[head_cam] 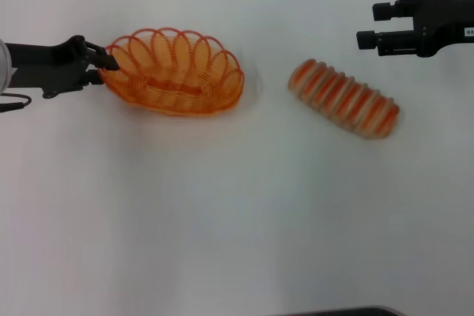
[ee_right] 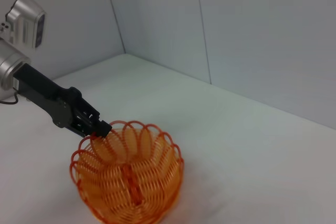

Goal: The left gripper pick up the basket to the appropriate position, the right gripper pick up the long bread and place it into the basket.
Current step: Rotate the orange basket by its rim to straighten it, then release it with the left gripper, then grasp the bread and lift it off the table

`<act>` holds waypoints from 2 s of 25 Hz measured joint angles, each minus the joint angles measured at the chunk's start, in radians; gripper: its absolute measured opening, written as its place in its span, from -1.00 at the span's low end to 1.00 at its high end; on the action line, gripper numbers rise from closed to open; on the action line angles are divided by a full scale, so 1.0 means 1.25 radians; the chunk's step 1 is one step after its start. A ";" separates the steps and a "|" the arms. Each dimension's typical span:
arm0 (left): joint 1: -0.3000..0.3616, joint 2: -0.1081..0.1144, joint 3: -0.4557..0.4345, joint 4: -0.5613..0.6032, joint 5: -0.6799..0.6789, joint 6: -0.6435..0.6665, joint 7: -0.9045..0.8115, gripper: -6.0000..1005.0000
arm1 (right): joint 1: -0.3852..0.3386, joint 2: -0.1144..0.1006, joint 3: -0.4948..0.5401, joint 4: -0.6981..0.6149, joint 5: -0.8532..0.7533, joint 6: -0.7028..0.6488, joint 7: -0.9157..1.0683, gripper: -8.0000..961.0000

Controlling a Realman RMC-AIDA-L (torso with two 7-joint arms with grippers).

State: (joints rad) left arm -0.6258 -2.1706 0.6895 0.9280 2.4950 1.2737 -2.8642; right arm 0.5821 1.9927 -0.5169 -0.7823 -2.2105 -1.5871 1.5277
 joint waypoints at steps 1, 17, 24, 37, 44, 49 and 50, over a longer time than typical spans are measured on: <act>0.002 0.000 0.009 0.000 -0.007 0.000 0.000 -0.54 | 0.000 0.000 0.000 0.000 0.000 0.000 0.000 0.51; 0.016 0.005 0.025 0.003 -0.035 0.003 0.007 -0.04 | 0.001 0.000 0.000 0.000 0.000 0.003 0.000 0.51; 0.014 0.006 0.024 0.004 -0.035 -0.006 0.038 -0.05 | 0.003 0.001 0.000 0.000 0.000 0.002 0.000 0.51; -0.003 0.011 0.032 0.022 -0.035 -0.013 0.139 -0.05 | 0.002 0.001 0.000 0.000 0.000 -0.002 0.001 0.51; -0.001 0.010 0.029 0.090 -0.055 -0.013 0.238 -0.05 | 0.002 0.002 0.002 0.000 0.000 0.004 0.001 0.51; 0.008 0.008 0.033 0.106 -0.112 -0.014 0.355 -0.04 | 0.002 0.004 0.004 0.001 0.000 0.006 0.004 0.51; 0.008 0.008 0.033 0.108 -0.114 -0.014 0.371 -0.04 | 0.002 0.004 0.004 0.001 0.000 0.006 0.007 0.51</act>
State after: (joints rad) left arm -0.6157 -2.1606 0.7312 1.0625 2.3525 1.2566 -2.4004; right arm 0.5852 1.9972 -0.5115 -0.7809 -2.2105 -1.5794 1.5359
